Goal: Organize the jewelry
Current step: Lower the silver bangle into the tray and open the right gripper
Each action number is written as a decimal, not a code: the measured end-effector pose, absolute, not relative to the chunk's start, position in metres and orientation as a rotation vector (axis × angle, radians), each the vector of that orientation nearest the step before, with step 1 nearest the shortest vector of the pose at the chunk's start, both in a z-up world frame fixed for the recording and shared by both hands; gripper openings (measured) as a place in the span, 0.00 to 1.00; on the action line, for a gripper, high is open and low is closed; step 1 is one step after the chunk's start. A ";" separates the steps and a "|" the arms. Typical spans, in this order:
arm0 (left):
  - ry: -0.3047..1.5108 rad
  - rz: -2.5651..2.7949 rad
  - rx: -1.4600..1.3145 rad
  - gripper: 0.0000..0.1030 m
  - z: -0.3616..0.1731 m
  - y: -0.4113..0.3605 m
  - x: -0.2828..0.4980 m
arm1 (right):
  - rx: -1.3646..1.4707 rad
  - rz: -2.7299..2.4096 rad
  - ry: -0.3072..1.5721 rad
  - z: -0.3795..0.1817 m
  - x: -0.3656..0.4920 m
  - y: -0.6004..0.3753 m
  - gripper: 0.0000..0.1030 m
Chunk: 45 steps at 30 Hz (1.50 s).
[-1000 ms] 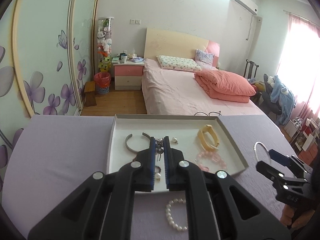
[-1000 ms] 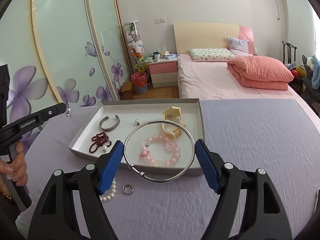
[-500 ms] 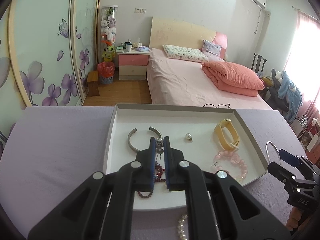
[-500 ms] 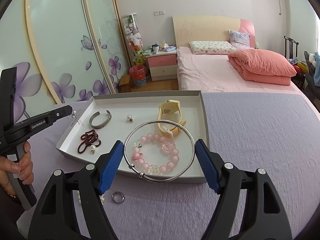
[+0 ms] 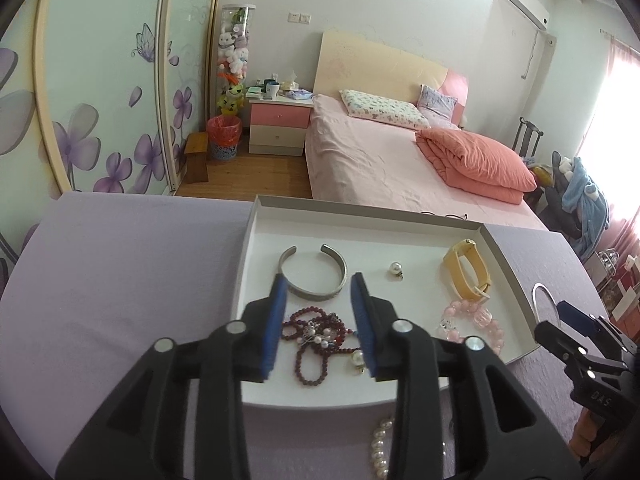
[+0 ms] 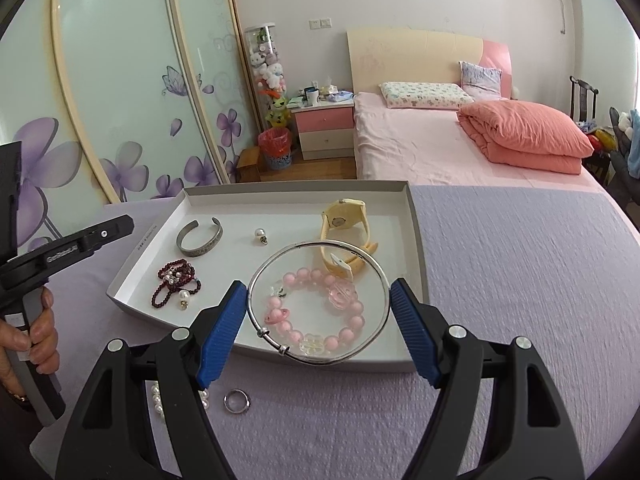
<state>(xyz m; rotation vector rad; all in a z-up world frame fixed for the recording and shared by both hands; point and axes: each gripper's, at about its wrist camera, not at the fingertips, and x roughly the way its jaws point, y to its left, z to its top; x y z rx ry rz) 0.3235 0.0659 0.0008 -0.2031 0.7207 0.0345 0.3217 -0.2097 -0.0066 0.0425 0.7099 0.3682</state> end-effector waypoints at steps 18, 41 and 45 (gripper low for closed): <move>0.688 0.035 -0.184 0.49 0.010 0.075 0.305 | -0.079 0.369 0.711 -0.029 0.377 -0.154 0.73; 0.687 0.039 -0.205 0.54 0.009 0.079 0.288 | -0.035 0.359 0.656 -0.010 0.347 -0.180 0.78; 0.675 0.037 -0.208 0.56 0.012 0.079 0.270 | -0.030 0.377 0.657 -0.008 0.327 -0.187 0.70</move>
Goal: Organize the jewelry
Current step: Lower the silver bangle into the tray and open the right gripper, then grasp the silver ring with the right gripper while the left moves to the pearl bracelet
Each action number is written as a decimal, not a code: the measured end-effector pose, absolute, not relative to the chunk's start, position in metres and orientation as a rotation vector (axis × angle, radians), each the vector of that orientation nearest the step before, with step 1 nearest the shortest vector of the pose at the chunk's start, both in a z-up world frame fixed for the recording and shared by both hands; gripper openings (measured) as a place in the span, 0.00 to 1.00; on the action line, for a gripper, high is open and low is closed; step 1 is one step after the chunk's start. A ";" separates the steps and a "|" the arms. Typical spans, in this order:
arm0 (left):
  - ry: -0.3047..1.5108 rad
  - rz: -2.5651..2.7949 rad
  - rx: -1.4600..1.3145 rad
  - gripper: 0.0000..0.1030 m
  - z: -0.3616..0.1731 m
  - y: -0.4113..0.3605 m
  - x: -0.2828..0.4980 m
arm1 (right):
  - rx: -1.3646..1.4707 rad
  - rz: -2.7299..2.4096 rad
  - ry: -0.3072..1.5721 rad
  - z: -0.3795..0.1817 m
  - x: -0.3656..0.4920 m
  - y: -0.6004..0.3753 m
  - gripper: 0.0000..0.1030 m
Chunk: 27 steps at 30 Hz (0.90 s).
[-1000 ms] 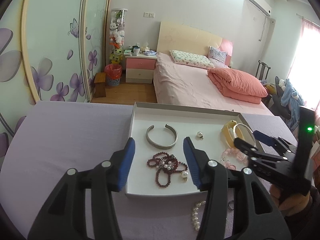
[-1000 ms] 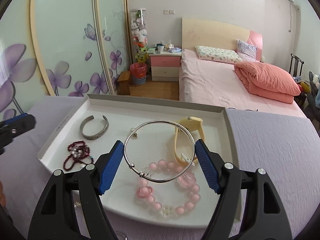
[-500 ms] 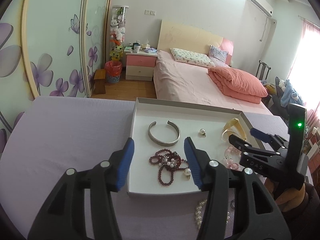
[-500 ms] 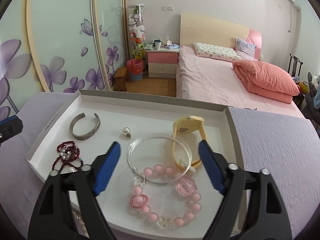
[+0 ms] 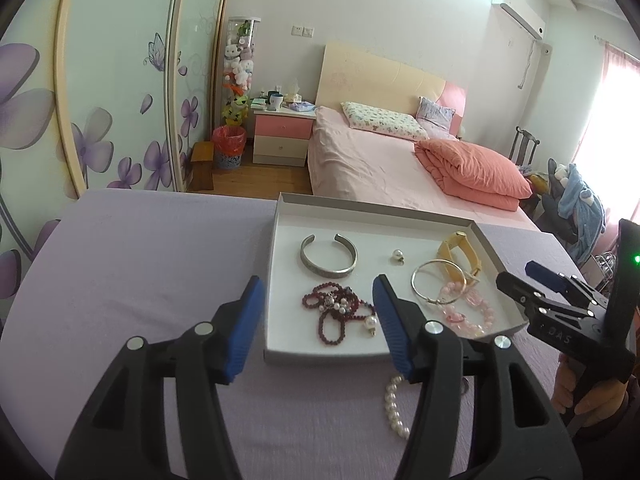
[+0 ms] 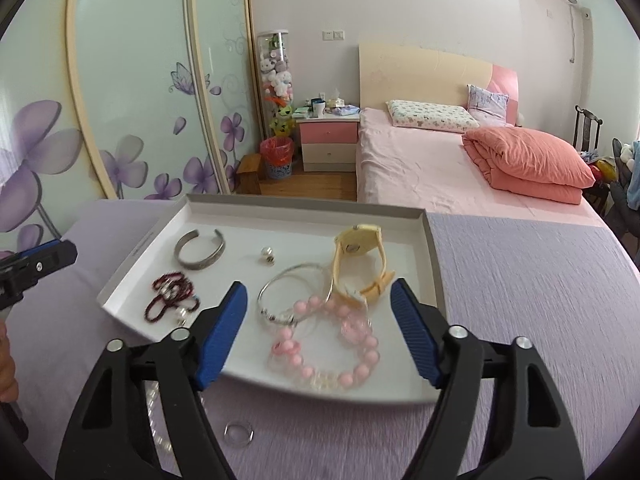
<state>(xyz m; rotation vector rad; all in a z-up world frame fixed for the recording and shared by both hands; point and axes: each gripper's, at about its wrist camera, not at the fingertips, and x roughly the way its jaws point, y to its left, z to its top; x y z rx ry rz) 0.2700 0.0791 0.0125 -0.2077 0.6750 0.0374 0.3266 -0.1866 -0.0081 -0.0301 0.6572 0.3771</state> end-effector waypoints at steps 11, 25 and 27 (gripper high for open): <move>0.685 0.028 -0.219 0.61 0.007 0.080 0.222 | -0.039 0.434 0.800 -0.048 0.281 -0.187 0.52; 0.701 0.017 -0.237 0.62 -0.001 0.082 0.193 | -0.116 0.489 0.888 -0.071 0.252 -0.167 0.47; 0.703 0.017 -0.240 0.62 -0.001 0.083 0.193 | -0.130 0.484 0.883 -0.072 0.249 -0.167 0.47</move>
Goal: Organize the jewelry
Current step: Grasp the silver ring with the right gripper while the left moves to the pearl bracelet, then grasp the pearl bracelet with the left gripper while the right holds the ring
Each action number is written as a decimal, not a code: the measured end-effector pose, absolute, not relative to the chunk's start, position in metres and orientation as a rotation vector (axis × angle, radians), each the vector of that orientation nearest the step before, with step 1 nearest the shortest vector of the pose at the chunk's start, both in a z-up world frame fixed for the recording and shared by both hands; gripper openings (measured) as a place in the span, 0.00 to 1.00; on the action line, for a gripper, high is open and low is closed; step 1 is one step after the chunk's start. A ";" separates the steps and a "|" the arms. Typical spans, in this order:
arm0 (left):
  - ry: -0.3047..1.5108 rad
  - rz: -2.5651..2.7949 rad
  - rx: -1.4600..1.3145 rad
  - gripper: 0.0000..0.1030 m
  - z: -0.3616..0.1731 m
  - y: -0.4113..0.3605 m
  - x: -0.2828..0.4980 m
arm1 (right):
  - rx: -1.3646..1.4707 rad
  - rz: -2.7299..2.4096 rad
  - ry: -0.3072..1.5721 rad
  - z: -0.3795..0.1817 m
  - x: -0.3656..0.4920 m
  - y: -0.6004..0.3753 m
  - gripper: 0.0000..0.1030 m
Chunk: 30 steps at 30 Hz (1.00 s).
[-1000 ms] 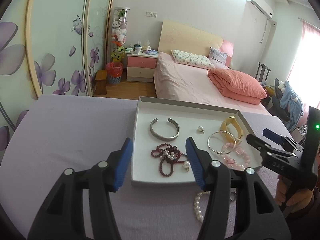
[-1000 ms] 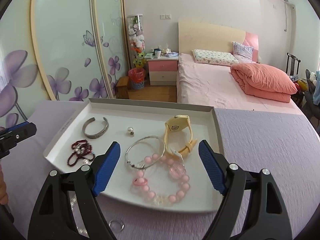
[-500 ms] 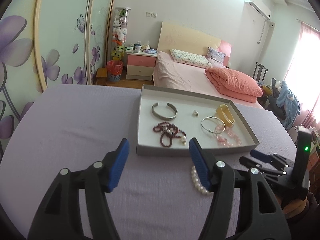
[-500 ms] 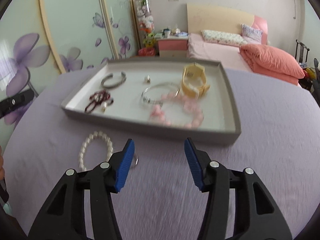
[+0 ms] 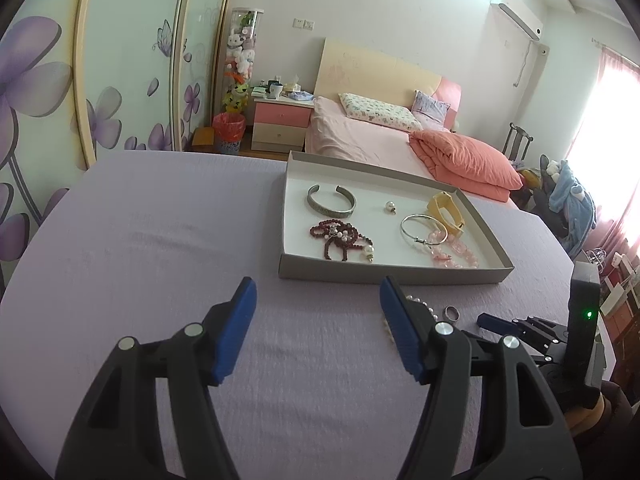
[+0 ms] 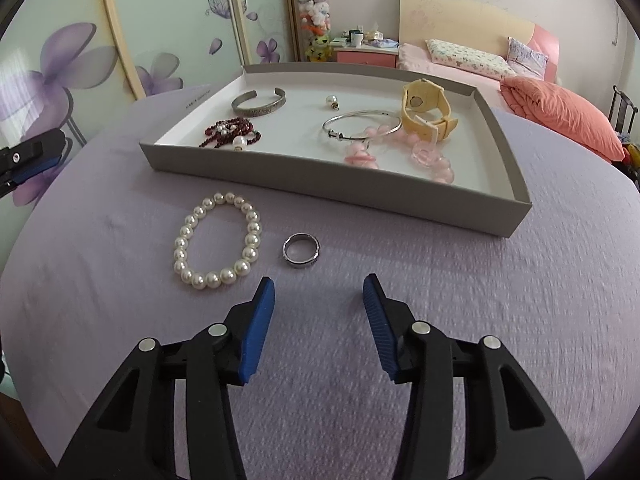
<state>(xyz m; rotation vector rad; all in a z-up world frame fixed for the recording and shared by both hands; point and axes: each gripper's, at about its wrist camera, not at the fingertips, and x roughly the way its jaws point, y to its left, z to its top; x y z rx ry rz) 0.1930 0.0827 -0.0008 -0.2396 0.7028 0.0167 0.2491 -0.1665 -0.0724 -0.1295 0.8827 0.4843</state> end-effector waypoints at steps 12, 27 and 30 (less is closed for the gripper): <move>0.712 0.019 -0.244 0.63 -0.004 0.082 0.196 | -0.169 0.478 0.865 -0.072 0.259 -0.148 0.38; 0.735 0.005 -0.233 0.63 -0.011 0.070 0.198 | -0.167 0.466 0.863 -0.070 0.265 -0.146 0.22; 0.740 0.000 -0.225 0.64 -0.012 0.066 0.198 | -0.164 0.462 0.864 -0.070 0.263 -0.147 0.22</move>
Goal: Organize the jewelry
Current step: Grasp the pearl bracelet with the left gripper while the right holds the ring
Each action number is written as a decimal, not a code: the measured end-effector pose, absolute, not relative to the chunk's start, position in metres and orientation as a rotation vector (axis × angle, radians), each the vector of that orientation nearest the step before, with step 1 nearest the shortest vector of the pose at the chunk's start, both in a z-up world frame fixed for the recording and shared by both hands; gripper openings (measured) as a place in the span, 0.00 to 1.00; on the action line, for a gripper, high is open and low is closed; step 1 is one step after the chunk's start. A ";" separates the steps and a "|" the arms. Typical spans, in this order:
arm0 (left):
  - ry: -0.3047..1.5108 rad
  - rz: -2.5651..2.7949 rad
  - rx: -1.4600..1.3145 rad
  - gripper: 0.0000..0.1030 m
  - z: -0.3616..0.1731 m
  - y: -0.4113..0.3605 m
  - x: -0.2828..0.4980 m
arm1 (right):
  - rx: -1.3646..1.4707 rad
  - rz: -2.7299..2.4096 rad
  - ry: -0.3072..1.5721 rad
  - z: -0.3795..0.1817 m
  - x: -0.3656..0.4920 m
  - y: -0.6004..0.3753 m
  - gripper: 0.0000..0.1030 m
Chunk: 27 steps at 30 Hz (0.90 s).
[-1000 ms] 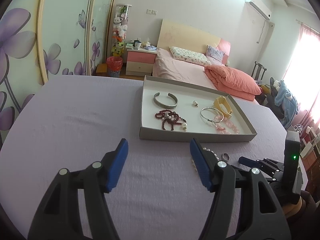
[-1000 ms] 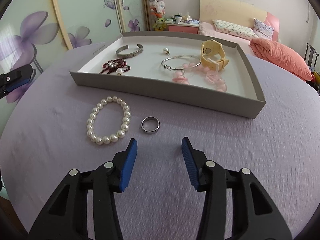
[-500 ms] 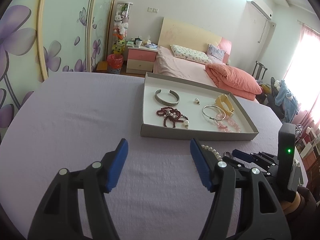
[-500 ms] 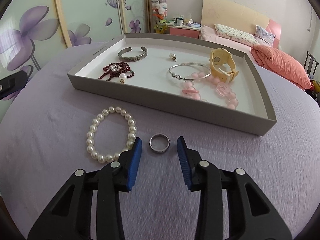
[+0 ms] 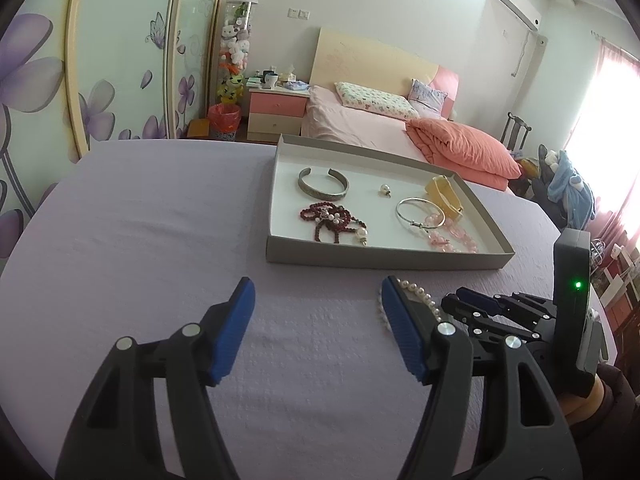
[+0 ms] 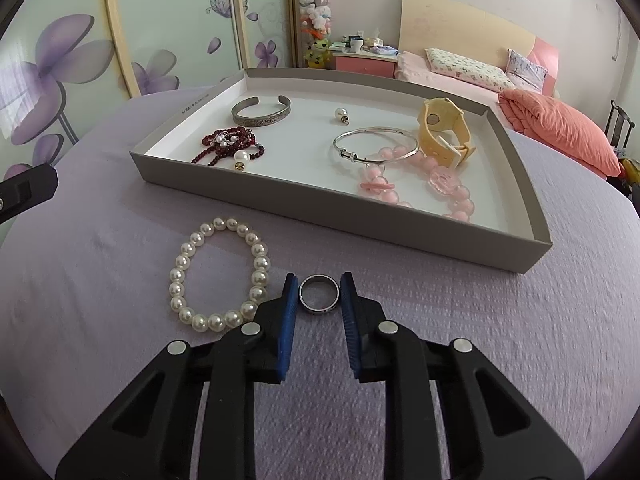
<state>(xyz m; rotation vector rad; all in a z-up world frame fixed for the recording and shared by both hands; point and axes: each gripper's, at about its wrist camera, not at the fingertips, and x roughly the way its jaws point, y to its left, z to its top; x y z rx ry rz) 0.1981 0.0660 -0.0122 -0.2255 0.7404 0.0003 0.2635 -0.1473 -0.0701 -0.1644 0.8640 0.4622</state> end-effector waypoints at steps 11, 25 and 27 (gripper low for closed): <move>0.777 -0.026 -0.193 0.68 -0.023 0.045 0.202 | -0.111 0.347 0.890 -0.069 0.265 -0.192 0.22; 0.860 -0.028 -0.087 0.62 -0.054 -0.008 0.230 | -0.029 0.338 0.824 -0.048 0.264 -0.222 0.22; 0.869 -0.019 -0.081 0.58 -0.058 -0.013 0.235 | -0.026 0.338 0.823 -0.049 0.264 -0.224 0.22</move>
